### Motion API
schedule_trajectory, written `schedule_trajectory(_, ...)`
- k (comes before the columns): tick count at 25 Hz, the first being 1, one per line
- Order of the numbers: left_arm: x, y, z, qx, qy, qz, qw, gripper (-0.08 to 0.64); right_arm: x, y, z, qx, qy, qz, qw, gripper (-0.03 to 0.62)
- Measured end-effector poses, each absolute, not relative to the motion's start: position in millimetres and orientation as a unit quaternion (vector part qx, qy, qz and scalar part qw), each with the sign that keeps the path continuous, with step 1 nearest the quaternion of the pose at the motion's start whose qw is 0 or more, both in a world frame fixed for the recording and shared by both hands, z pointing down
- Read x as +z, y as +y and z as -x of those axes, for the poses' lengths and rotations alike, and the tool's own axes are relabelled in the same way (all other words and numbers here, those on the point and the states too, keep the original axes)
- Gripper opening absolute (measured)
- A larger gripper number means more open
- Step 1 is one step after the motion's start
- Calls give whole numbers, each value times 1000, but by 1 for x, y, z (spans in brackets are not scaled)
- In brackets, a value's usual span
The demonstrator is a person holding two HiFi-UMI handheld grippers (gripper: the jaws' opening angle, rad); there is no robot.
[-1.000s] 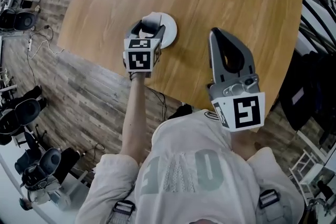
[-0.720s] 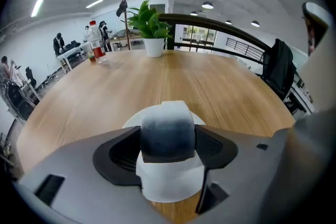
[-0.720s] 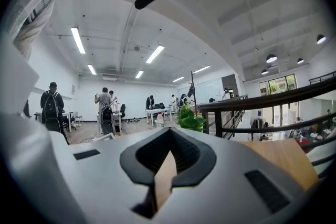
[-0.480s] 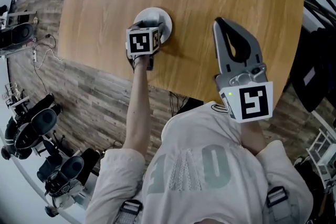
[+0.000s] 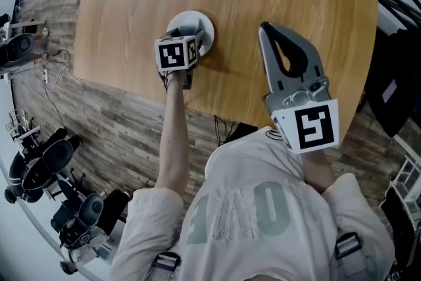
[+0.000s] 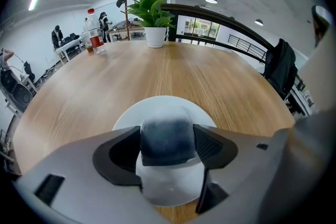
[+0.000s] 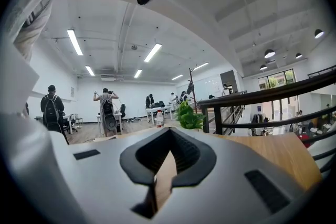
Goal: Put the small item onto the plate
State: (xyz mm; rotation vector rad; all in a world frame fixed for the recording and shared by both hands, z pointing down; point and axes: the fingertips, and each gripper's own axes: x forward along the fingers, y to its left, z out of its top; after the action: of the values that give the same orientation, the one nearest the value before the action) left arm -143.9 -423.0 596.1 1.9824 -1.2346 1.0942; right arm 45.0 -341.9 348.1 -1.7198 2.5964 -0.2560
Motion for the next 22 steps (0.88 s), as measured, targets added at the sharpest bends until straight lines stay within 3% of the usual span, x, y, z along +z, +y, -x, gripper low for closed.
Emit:
schedule_trajectory(15,561,-429,153,378,-482,-754,239,311,333,-330,-33,-45,845,533,-8,17)
schedule_trajectory(19,475,-432,162,263,-537,-781,182,311,324,-323,-20,-37,851,524,-5,17)
schedule_trajectory(22,369,-415,164,120,-571,-810,60,310,317,-318,-7,-27,857,515,-6,17)
